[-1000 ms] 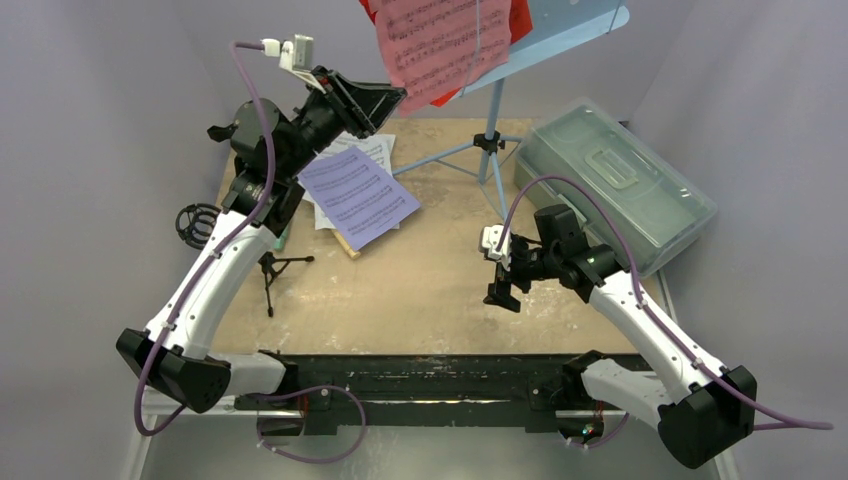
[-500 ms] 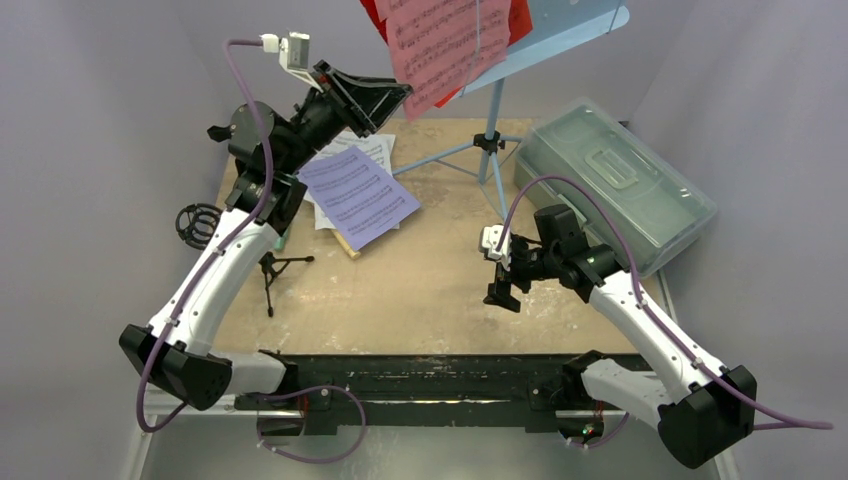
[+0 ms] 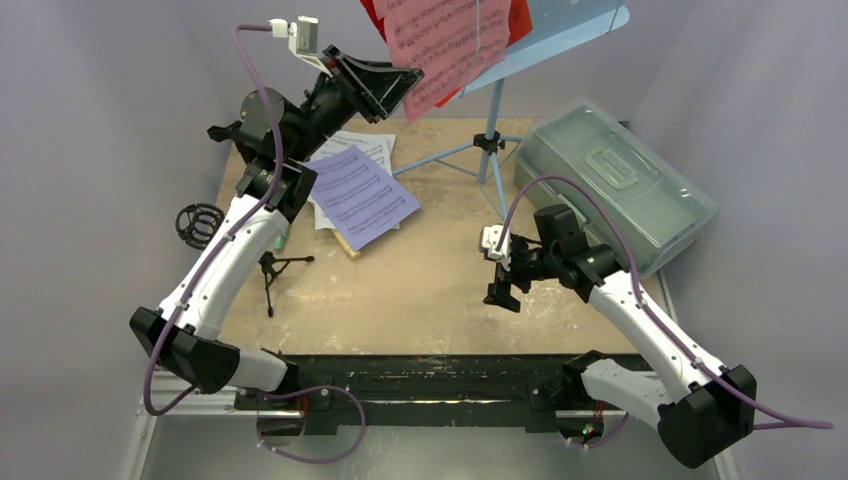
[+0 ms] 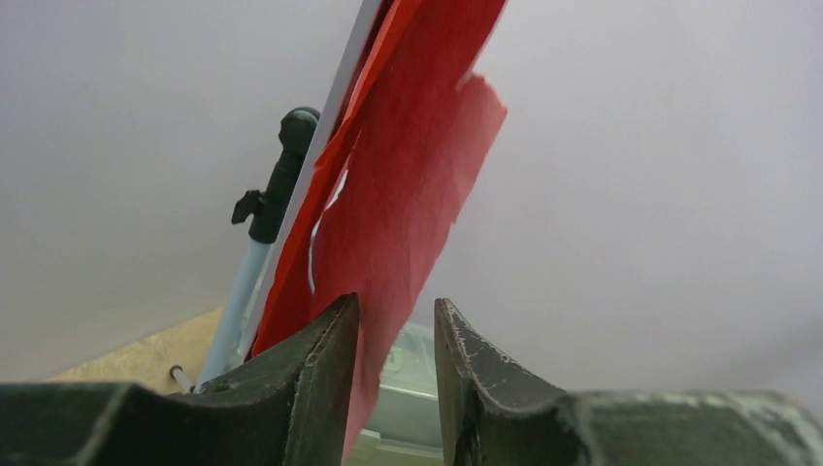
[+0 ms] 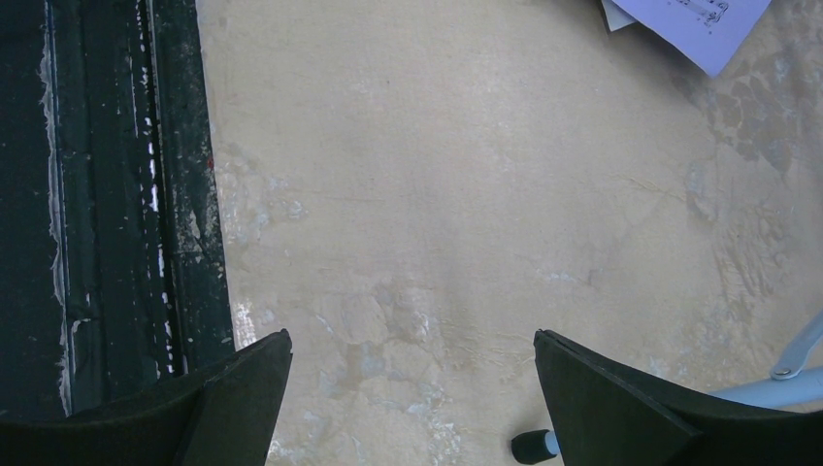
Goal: Pack up the instrument practice props
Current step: Pick up the sheet music from the music stand.
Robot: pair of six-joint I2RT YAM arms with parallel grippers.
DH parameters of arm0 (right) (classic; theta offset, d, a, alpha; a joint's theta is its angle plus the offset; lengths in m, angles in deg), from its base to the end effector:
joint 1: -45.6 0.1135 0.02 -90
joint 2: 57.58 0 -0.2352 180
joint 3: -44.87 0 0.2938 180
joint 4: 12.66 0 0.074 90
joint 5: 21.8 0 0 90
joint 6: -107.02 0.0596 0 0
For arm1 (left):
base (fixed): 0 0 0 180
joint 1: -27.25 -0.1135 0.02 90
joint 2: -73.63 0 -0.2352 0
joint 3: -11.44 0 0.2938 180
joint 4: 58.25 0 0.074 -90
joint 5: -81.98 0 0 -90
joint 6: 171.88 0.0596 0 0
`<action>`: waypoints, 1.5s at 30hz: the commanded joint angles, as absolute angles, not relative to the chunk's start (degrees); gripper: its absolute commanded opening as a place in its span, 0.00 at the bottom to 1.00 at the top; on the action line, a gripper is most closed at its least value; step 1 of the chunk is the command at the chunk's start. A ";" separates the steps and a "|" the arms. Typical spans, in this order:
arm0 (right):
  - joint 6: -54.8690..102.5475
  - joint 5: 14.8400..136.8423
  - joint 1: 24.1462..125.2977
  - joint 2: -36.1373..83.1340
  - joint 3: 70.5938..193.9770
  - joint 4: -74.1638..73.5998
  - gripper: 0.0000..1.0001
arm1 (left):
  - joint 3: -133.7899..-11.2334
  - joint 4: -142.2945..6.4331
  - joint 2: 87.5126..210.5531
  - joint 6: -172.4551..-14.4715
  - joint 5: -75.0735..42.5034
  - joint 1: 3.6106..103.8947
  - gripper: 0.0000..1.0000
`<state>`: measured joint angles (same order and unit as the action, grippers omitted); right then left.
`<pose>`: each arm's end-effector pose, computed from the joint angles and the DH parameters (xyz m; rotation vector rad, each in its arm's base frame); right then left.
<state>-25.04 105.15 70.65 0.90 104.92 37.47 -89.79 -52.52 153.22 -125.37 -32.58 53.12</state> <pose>0.2305 0.1473 0.2309 -1.4937 1.7331 0.6231 0.3171 -0.1813 0.5121 0.2337 1.2162 -1.2993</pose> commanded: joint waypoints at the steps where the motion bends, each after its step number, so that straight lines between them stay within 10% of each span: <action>1: -25.07 105.47 70.41 0.69 104.78 36.74 0.99 | -95.24 -50.61 154.70 -121.89 -30.40 54.37 0.29; 5: -25.07 105.38 70.47 0.69 104.66 36.74 0.99 | -96.23 -51.57 155.09 -120.20 -29.45 54.67 0.00; 45: -24.98 105.29 70.38 0.42 104.56 36.74 0.99 | -70.81 -70.91 123.07 -103.93 -14.83 54.59 0.00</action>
<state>-25.04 105.15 70.65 0.90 104.92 37.47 -75.02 -68.49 125.02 -104.74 -16.80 54.41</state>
